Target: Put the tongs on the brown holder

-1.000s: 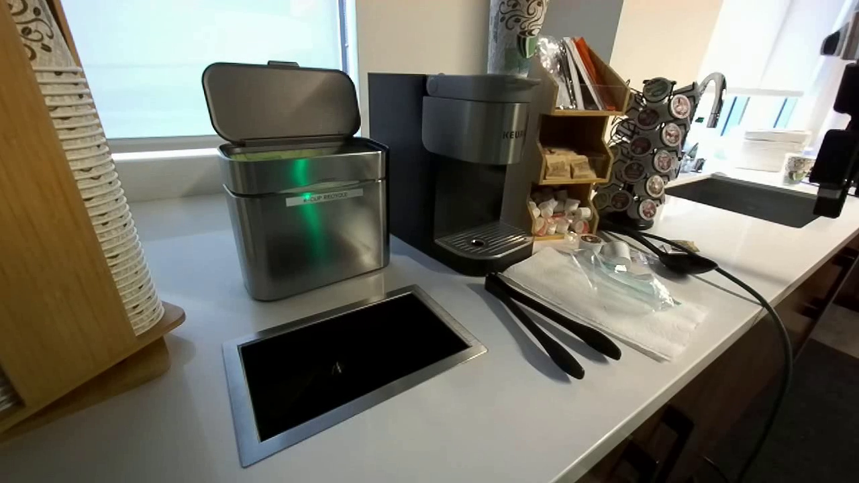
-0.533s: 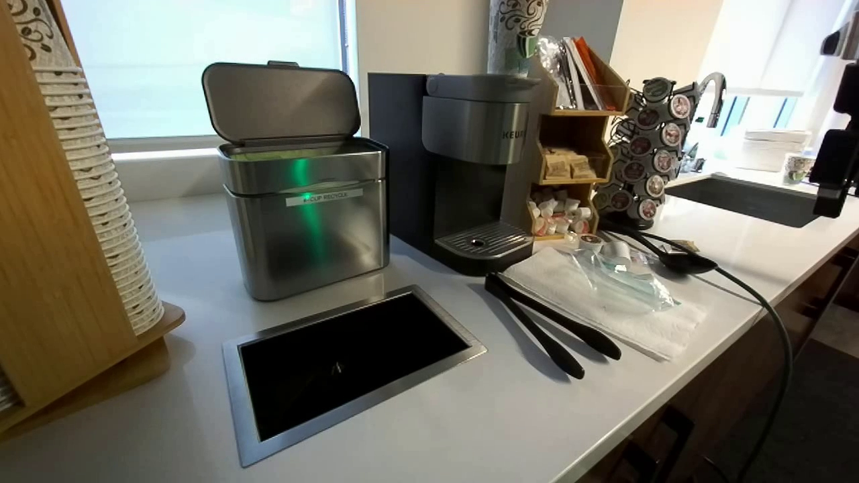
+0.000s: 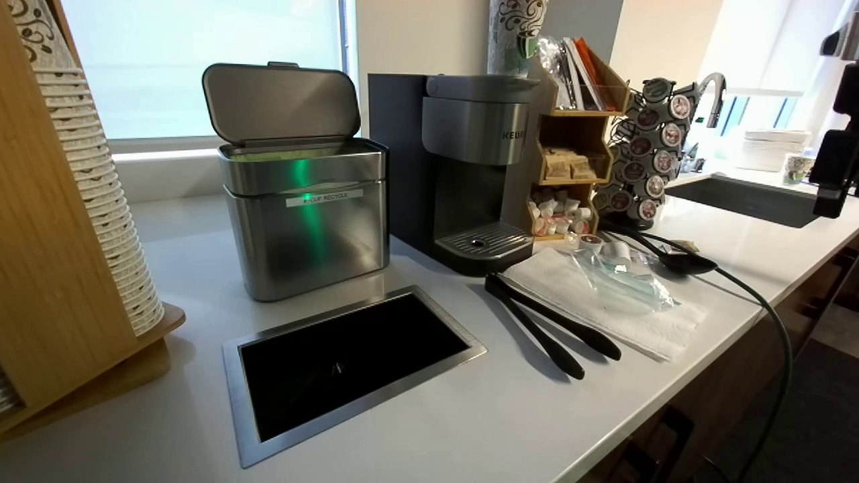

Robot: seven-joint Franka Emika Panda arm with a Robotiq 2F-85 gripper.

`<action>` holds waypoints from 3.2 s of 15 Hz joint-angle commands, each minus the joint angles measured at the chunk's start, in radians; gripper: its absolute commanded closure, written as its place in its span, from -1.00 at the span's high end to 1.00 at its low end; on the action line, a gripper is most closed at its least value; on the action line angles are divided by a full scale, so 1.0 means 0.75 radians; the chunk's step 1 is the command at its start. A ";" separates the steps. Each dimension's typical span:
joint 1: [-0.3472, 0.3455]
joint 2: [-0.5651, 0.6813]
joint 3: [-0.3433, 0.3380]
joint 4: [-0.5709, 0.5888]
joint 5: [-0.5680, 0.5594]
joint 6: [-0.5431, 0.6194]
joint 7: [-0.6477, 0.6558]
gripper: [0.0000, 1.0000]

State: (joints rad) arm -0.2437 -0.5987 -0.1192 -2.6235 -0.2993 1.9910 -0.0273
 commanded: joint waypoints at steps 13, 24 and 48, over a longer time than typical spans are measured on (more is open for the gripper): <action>0.182 0.114 0.189 -0.022 0.161 0.208 0.295 1.00; 0.176 0.106 0.180 -0.022 0.161 0.208 0.288 1.00; 0.300 0.338 0.277 0.057 0.424 0.274 0.499 1.00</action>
State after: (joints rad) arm -0.0204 -0.3453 0.0907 -2.5816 0.0194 2.1983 0.3466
